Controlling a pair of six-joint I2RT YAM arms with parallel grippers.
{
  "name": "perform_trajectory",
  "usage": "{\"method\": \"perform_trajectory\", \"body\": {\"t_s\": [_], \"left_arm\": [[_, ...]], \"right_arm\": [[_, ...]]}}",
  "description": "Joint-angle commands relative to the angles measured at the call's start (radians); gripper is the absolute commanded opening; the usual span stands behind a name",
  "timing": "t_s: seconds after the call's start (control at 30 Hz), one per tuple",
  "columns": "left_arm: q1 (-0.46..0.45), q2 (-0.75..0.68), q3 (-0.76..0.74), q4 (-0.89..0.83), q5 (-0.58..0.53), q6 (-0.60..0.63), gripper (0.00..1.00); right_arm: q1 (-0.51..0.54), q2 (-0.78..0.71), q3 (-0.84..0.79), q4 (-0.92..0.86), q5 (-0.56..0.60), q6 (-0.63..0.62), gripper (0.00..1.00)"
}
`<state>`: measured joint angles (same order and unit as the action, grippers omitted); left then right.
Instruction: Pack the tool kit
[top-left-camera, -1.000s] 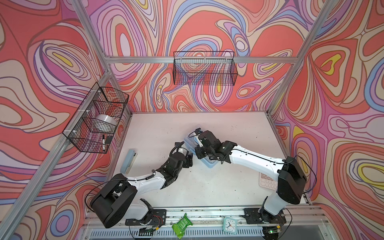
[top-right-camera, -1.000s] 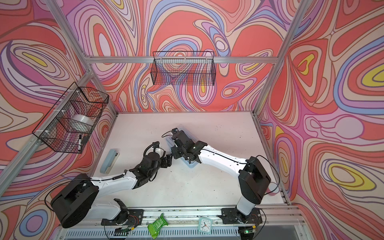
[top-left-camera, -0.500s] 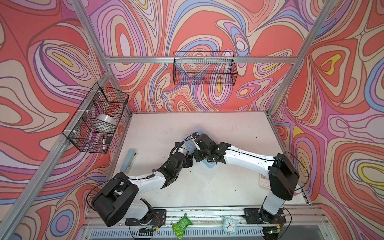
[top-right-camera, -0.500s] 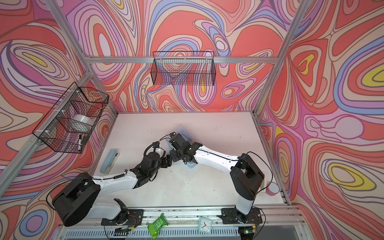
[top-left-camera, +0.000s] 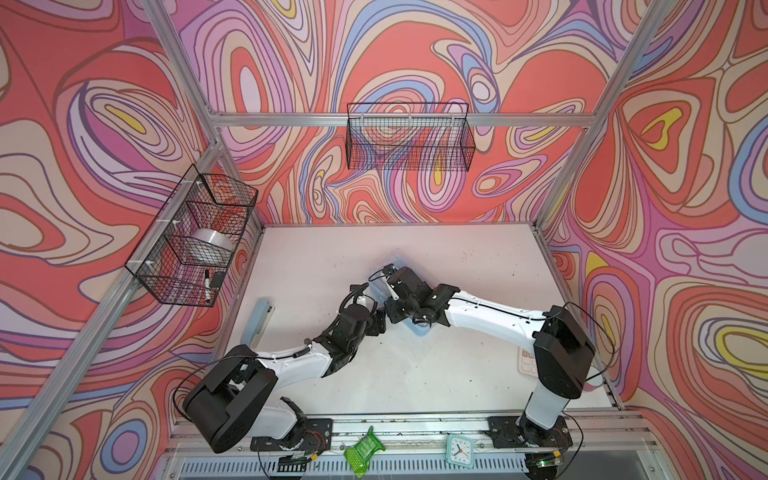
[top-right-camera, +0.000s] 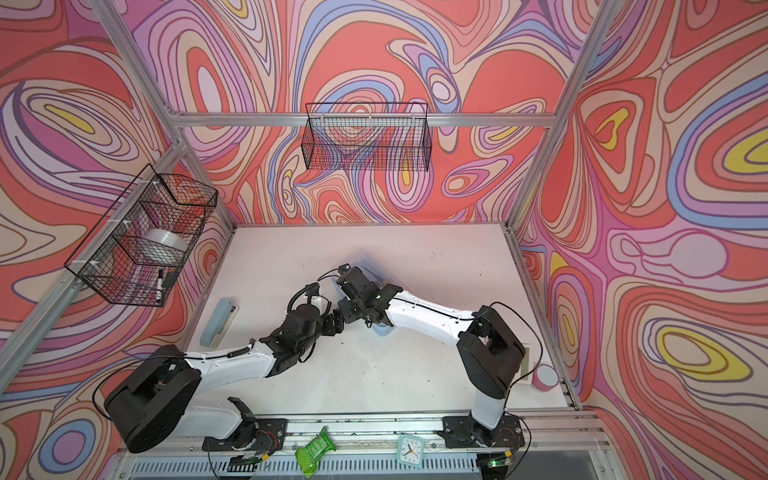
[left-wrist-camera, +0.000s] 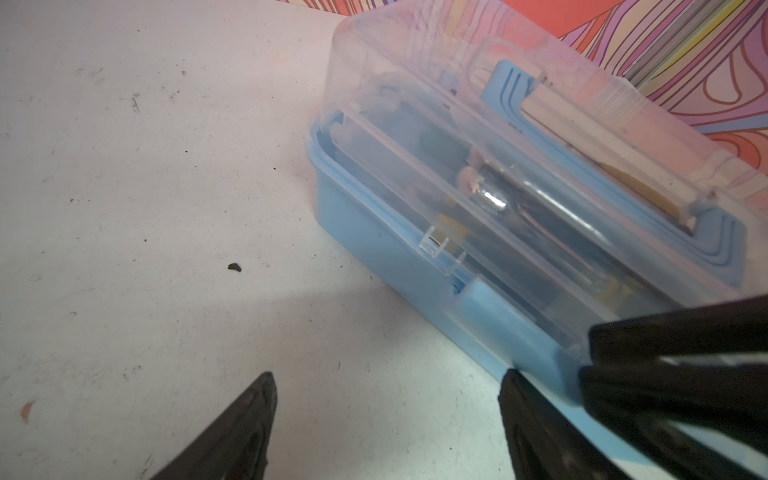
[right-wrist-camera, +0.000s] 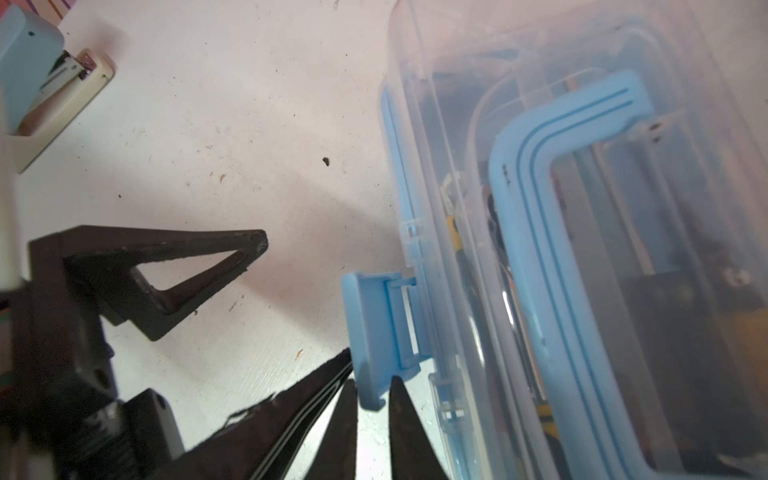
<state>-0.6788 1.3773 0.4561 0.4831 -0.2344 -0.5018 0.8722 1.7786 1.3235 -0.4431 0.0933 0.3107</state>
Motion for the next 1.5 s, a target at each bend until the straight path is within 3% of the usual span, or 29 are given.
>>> {"method": "perform_trajectory", "body": {"t_s": [0.0, 1.47], "left_arm": [[0.008, 0.015, 0.01, 0.032, 0.006, -0.009, 0.84], [0.01, 0.106, 0.081, 0.09, 0.053, -0.028, 0.84]], "right_arm": [[0.008, 0.029, 0.023, -0.029, 0.032, 0.002, 0.14], [0.008, -0.001, 0.034, -0.077, 0.186, 0.052, 0.08]]}}
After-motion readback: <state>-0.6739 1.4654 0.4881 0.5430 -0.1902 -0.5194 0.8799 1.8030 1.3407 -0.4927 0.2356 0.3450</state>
